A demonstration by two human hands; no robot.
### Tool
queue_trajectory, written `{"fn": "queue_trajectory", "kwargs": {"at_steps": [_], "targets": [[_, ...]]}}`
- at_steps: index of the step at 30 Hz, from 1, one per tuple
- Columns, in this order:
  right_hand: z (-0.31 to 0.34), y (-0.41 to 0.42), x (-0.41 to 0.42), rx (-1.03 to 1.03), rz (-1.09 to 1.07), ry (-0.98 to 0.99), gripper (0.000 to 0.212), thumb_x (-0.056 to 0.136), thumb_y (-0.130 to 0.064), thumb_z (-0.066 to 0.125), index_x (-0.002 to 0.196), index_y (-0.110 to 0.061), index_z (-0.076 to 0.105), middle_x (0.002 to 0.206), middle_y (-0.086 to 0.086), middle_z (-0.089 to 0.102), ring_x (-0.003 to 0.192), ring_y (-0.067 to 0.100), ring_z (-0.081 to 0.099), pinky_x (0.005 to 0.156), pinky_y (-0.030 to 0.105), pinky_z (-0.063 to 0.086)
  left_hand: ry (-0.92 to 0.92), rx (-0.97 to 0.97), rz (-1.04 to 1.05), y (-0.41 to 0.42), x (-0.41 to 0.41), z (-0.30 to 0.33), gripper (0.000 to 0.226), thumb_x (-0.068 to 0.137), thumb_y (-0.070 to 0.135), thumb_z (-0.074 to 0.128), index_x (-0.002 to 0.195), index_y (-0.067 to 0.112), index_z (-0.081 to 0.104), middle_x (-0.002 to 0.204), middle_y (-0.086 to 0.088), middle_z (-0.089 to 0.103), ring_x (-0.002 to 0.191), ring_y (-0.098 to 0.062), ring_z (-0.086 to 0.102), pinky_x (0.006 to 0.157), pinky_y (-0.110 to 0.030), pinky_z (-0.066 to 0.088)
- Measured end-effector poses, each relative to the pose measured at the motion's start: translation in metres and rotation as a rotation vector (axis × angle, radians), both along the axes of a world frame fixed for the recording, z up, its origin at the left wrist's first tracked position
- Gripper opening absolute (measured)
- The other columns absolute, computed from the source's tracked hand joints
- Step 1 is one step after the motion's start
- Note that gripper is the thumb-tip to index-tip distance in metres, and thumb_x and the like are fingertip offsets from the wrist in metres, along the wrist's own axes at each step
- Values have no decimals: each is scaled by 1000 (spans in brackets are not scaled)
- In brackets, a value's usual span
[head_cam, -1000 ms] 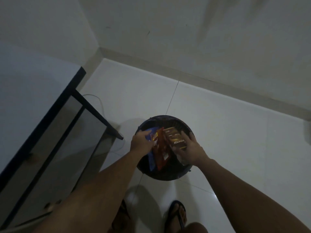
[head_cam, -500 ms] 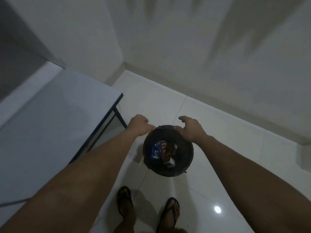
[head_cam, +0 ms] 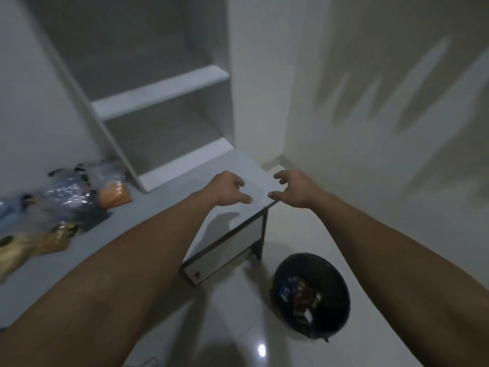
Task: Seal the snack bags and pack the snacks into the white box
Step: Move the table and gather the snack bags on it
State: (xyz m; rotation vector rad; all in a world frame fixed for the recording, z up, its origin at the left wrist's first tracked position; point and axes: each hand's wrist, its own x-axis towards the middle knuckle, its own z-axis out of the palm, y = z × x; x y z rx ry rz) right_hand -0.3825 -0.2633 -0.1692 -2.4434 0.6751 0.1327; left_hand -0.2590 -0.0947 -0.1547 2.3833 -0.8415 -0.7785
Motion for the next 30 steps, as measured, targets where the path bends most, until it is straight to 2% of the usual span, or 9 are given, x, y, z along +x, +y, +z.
{"fn": "queue_trajectory", "kwargs": {"at_steps": [5,8,10,13,18,21,24,27,30], "targets": [[31,84,67,-28,146,-1,76,74,-49,76,138,-22,46,134,6,57,113,22,60,96,35,48,-79,-17,88,112,47,27,76,67,41,83,131,10,56,131,-8,60,116,-21,58,92,-28,46],[45,149,108,-56,244,-1,76,74,-49,76,138,-21,46,134,7,56,110,22,61,95,34,48,-110,-10,153,188,71,41,76,67,41,83,131,9,56,129,-8,61,116,-21,59,97,-30,46],[52,194,134,-63,300,-8,76,73,-50,77,137,-21,47,133,6,57,109,22,60,94,34,47,-127,-19,217,238,86,45,72,66,38,84,127,8,59,123,-9,64,112,-21,61,99,-33,47],[61,261,170,-70,379,-35,75,73,-46,78,137,-19,48,130,6,59,111,21,59,91,29,45,-160,-2,283,308,106,49,65,66,38,83,120,7,64,110,-5,67,103,-18,62,91,-29,46],[67,352,217,-93,512,-43,73,74,-40,78,135,-12,50,128,8,61,111,25,59,89,29,46,-177,19,398,403,127,52,61,67,33,83,119,7,64,117,-9,67,108,-22,62,94,-34,48],[67,393,240,-115,565,-58,66,76,-36,77,132,-11,54,124,9,63,109,24,61,86,25,44,-172,38,449,447,138,49,53,70,31,82,115,11,64,112,-8,65,110,-24,61,92,-31,46],[62,419,260,-173,622,-49,64,76,-43,75,131,-17,55,124,5,65,111,22,60,87,26,44,-154,44,495,476,149,46,68,70,33,81,129,7,57,126,-8,62,113,-21,59,89,-24,42],[56,439,283,-148,655,-16,62,76,-42,76,130,-18,56,125,2,63,111,19,59,81,22,38,-145,52,526,493,158,40,70,71,35,81,130,8,56,127,-9,62,112,-21,59,89,-25,42],[46,452,306,-117,695,-9,64,77,-38,76,133,-16,53,126,7,62,110,21,60,90,30,48,-127,67,555,503,169,30,67,73,33,80,129,6,57,129,-9,61,114,-22,59,93,-28,43]]}}
